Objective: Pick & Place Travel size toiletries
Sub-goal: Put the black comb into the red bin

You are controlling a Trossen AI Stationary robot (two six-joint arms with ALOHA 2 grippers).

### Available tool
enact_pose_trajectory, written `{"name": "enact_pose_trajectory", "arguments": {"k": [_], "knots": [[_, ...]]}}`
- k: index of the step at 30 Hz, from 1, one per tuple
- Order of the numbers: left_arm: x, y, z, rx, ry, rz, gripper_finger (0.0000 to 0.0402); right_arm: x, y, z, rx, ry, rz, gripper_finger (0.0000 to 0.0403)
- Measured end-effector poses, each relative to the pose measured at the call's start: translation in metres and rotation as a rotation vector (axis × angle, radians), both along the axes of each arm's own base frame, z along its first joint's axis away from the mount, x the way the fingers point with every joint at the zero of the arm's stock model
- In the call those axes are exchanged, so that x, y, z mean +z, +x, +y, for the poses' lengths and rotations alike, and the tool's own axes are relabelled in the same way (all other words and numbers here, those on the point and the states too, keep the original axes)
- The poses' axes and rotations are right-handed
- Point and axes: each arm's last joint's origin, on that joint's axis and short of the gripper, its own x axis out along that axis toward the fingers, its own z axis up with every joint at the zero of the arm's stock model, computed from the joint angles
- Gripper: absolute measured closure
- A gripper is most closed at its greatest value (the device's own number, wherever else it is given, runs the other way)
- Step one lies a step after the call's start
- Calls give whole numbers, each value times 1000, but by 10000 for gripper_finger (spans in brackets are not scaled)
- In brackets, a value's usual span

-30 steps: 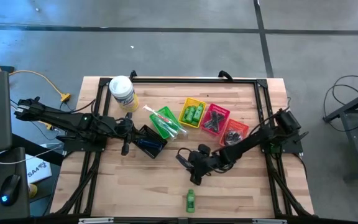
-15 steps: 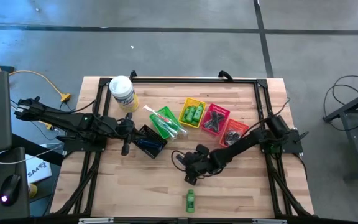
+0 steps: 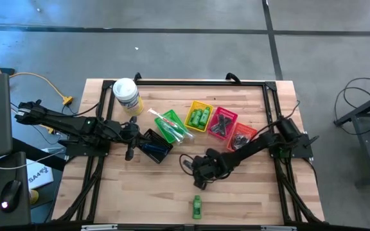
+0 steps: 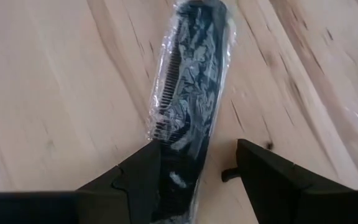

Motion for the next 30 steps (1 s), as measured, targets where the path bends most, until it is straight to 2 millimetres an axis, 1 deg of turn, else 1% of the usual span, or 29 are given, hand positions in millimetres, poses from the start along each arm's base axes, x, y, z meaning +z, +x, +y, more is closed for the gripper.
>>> {"name": "enact_pose_trajectory", "arguments": {"k": [6, 11, 16, 19, 23, 26, 30], "knots": [[0, 0, 0, 0, 0, 0, 384, -2, -6, -2, 15, -21, 73, 200], [0, 0, 0, -1, 0, 0, 384, -3, -9, -3, 114, -25, 130, 200], [0, 0, 0, 0, -1, 0, 384, -1, -10, -2, 142, -4, 131, 200], [0, 0, 0, -1, -1, 0, 384, 4, -11, -1, 163, 8, 123, 200], [0, 0, 0, -1, -1, 0, 384, 10, -18, 8, 268, 44, 155, 199], [0, 0, 0, -1, -1, 2, 384, 11, -26, 16, 364, 27, 192, 199], [-1, 0, 0, -2, 2, 9, 384, 12, -32, 24, 397, -17, 203, 199]]}}
